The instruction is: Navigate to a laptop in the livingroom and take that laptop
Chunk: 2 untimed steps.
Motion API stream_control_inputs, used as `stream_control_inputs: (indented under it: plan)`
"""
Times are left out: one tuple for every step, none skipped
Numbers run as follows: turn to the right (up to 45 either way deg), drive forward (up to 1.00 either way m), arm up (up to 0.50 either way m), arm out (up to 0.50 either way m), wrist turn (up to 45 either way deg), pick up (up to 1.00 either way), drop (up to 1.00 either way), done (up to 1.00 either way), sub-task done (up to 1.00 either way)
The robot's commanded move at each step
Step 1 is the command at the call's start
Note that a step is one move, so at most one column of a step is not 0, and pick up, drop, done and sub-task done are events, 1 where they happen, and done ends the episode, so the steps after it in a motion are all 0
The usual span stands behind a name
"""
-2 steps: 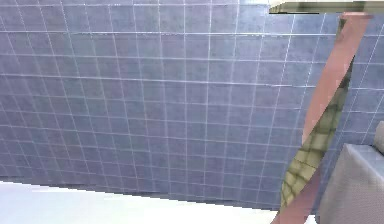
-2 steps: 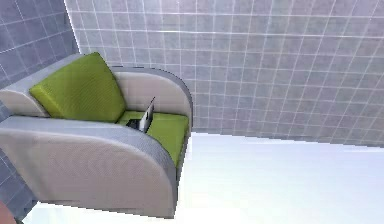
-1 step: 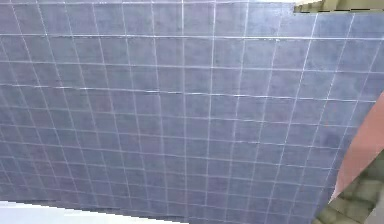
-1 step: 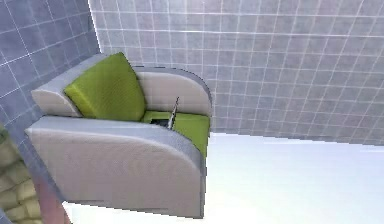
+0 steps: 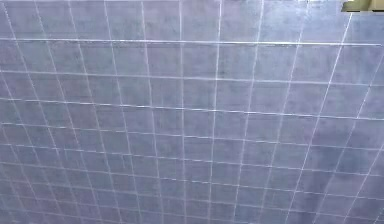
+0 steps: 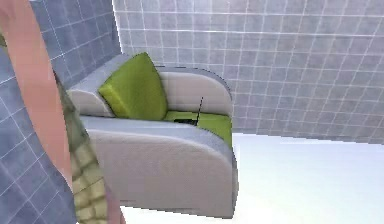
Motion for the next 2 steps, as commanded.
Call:
stream_control_inputs:
  plan:
    - [-45.0, 0.00, 0.00, 0.00, 0.0, 0.00, 0.00, 0.00, 0.00]
    - [-45.0, 0.00, 0.00, 0.00, 0.0, 0.00, 0.00, 0.00, 0.00]
